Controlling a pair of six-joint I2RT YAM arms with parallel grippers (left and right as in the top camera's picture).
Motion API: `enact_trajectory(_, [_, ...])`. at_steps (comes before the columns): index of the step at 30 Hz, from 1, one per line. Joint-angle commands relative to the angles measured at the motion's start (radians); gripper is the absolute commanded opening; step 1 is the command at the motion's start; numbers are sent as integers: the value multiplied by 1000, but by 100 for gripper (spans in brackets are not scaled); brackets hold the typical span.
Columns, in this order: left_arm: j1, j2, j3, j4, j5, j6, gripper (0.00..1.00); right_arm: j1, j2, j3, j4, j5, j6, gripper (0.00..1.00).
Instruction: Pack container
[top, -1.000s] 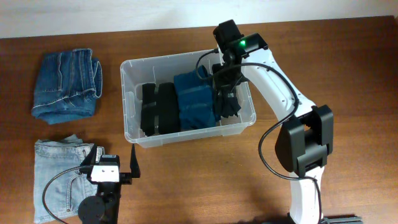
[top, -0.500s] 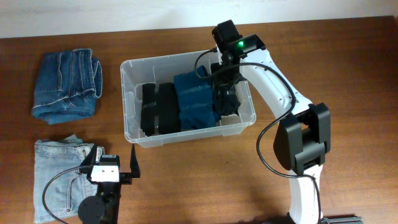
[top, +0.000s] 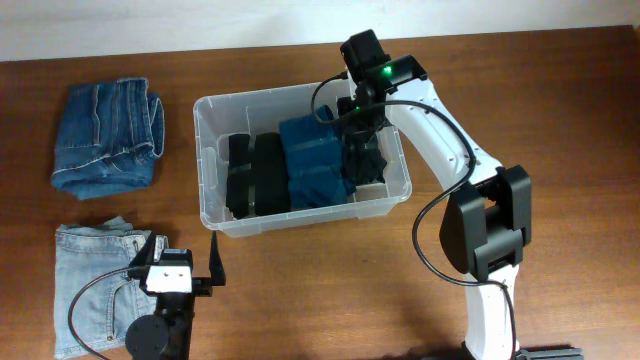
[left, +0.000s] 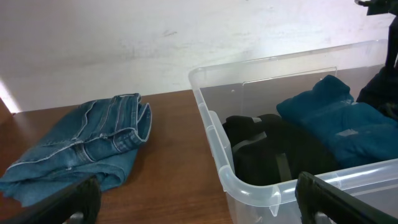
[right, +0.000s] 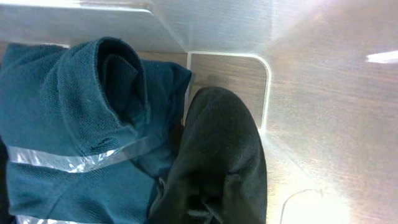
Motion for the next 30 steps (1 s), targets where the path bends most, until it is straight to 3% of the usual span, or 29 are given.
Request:
enact_trajectory(1, [2, -6, -4, -2, 11, 9, 99, 2, -2, 47, -24, -12, 2, 29])
enact_trajectory(2, [2, -6, -4, -2, 11, 9, 99, 2, -8, 67, -38, -12, 2, 37])
enact_trajectory(3, [2, -6, -4, -2, 11, 9, 99, 1, -24, 117, -75, -11, 1, 56])
enact_trajectory(5, [2, -6, -4, -2, 11, 9, 99, 0, -40, 176, -123, -3, 2, 77])
enact_trajectory(6, [2, -6, -4, -2, 11, 9, 99, -2, -49, 210, -151, 8, 2, 94])
enact_trajectory(7, [2, -6, -4, -2, 11, 9, 99, -4, -57, 246, -184, 21, 2, 100])
enact_trajectory(19, [2, -6, -4, -2, 11, 9, 99, -64, -163, 719, -649, 48, 8, 99])
enact_trajectory(24, [2, -6, -4, -2, 11, 9, 99, -63, -303, 711, -649, 11, 10, 99])
enact_trajectory(30, [2, -6, -4, -2, 11, 9, 99, -63, -537, 538, -649, -10, 9, 99])
